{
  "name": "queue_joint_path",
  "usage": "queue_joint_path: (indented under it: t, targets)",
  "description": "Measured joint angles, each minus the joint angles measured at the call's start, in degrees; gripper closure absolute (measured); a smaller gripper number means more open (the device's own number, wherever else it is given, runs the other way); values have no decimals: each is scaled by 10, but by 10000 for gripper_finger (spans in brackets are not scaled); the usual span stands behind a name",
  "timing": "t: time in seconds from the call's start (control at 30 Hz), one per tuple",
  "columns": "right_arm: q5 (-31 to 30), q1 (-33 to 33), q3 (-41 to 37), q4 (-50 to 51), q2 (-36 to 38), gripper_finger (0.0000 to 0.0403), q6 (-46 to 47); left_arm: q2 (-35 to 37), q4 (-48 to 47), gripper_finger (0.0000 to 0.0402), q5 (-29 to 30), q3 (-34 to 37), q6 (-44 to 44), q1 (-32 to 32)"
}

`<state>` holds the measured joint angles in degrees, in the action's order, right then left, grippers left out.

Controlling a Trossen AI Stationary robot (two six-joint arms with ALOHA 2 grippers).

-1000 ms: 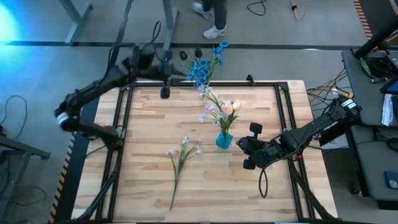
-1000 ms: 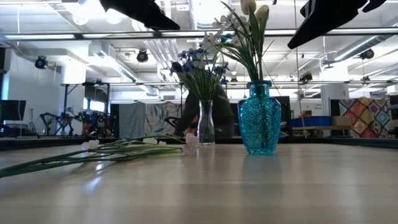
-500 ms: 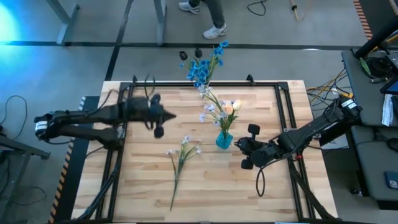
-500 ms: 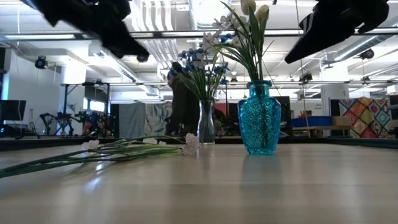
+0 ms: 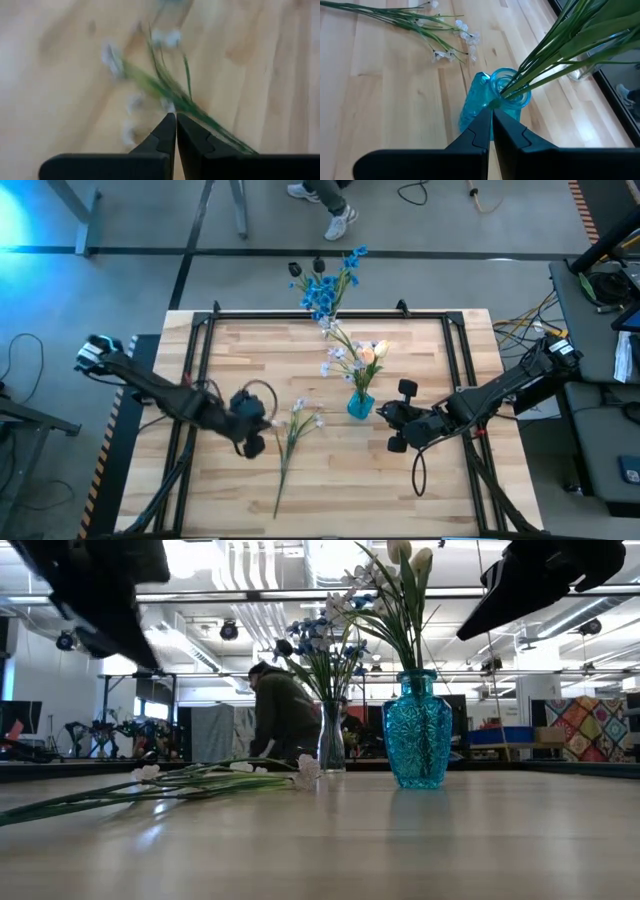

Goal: Sort flowers into vase by color
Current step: Put the white flower into the blue vase

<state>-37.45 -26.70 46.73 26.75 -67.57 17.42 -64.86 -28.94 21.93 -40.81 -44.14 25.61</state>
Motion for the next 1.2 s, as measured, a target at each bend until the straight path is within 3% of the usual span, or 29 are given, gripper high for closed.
queue_joint_path:
  t: [0.13,0.27,0.43,0.63,1.2]
  targets:
    - [0,0,6,-2,0,390,0,-82,-5,400,-13,-29,-107,35]
    - [0,0,7,-3,0,390,0,-146,-1,377,-43,-76,-107,34]
    - [0,0,7,-3,0,390,-1,-212,-1,319,-89,-131,-93,15]
    - [4,0,7,-3,0,390,-5,-263,-7,264,-116,-135,-123,-11]
    - [21,-2,8,-1,0,390,-16,-334,50,254,-121,-126,-187,-17]
